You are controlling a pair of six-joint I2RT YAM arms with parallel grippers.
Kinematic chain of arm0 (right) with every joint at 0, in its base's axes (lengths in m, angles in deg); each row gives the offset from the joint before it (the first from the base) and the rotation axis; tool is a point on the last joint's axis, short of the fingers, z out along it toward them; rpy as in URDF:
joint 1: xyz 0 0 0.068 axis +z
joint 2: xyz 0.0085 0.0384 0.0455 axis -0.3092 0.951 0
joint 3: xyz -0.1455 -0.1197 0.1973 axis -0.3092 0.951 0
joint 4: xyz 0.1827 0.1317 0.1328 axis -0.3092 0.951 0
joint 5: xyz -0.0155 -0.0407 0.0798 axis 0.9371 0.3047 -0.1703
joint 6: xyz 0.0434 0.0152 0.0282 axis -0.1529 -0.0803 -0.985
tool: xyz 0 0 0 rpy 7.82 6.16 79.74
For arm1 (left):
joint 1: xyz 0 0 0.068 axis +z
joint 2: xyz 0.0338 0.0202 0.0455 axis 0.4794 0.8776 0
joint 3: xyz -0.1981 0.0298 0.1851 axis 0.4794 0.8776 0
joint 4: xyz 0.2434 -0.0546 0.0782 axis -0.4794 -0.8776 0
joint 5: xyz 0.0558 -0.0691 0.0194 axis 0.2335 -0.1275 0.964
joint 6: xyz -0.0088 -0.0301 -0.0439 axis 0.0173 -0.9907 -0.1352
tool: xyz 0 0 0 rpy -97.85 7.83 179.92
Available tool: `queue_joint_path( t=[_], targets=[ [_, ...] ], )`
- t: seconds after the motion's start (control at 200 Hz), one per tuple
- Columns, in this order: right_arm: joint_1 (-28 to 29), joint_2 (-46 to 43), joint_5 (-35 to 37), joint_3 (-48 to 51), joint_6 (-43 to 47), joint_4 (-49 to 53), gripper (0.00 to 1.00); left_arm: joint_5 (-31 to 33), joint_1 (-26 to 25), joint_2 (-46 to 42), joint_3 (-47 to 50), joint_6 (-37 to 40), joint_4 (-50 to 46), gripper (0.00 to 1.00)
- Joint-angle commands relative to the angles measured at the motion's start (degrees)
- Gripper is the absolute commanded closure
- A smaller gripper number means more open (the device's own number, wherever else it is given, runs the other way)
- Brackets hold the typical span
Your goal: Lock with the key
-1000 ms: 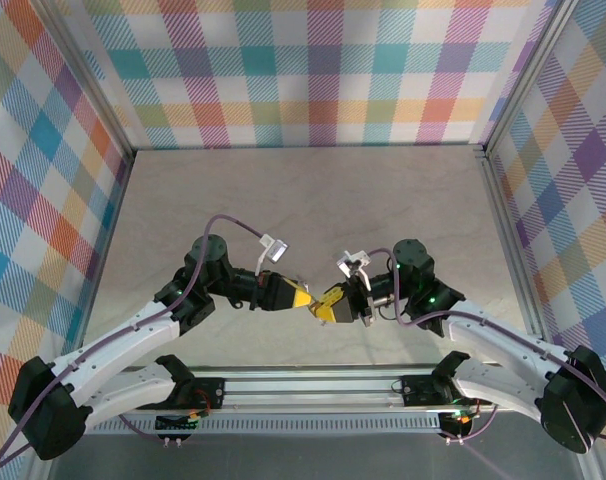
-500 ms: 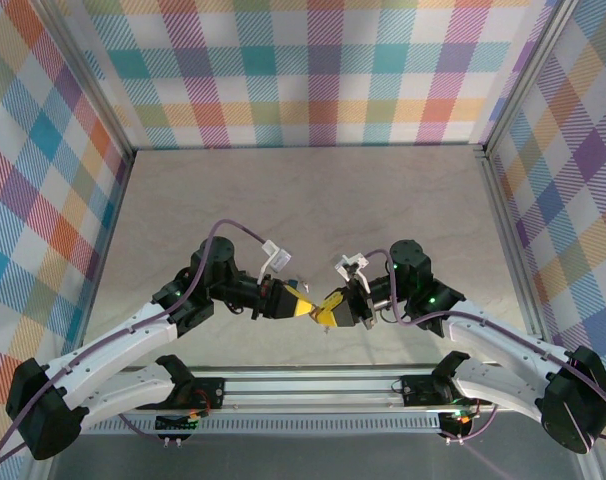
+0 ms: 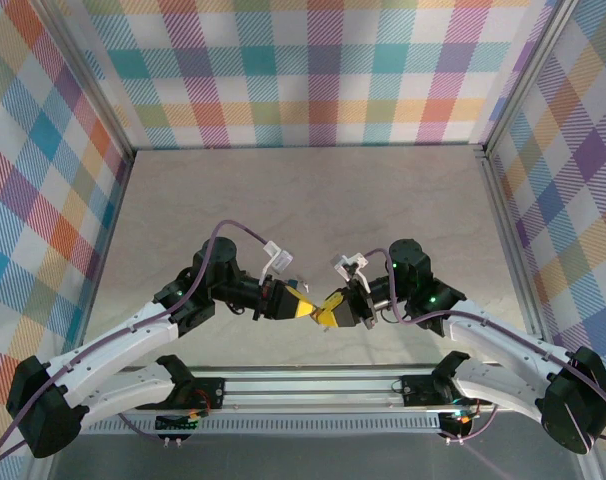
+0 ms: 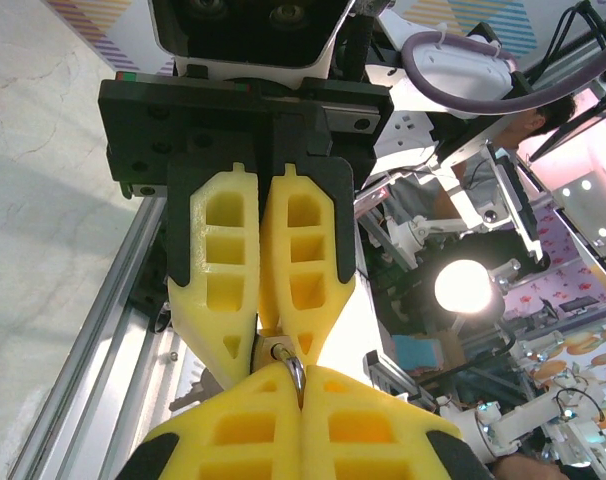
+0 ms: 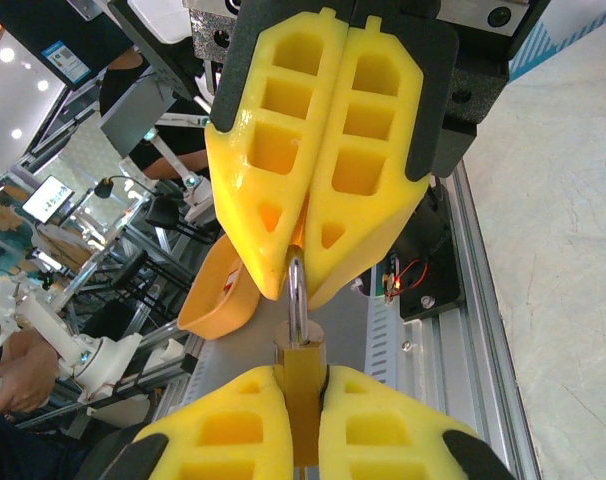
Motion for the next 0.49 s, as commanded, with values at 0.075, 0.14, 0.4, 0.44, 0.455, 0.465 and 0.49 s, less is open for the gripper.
queue_joint_path(
  t=[0.075,0.14,0.4,0.44,0.455,0.465,0.49],
  targets=[
    [-2.6,2.1,10.0,-4.6,-0.9,-5.8,1.00,-9.3,-4.7,1.2,0.0,1.2,-1.9,1.00],
    [-2.9,2.6,10.0,-4.9,-1.3,-6.5,1.00,-9.3,-4.8,1.5,0.0,1.2,-1.7,1.00],
    [-3.9,4.3,9.5,-6.2,-2.4,-8.5,1.00,-9.7,-5.1,2.1,0.1,1.3,-1.7,1.00],
    [-4.0,4.5,9.3,-6.4,-2.5,-8.9,1.00,-9.8,-5.1,2.1,0.2,1.3,-1.7,1.00],
    [-4.1,4.6,9.3,-6.5,-2.5,-9.0,1.00,-9.8,-5.1,2.1,0.1,1.3,-1.8,1.00],
    [-4.1,4.6,9.2,-6.5,-2.5,-9.0,1.00,-9.8,-5.1,2.2,0.2,1.3,-1.8,1.00],
    [-4.2,4.8,9.1,-6.6,-2.7,-9.1,1.00,-9.8,-5.2,2.2,0.1,1.3,-1.8,1.00]
  ],
)
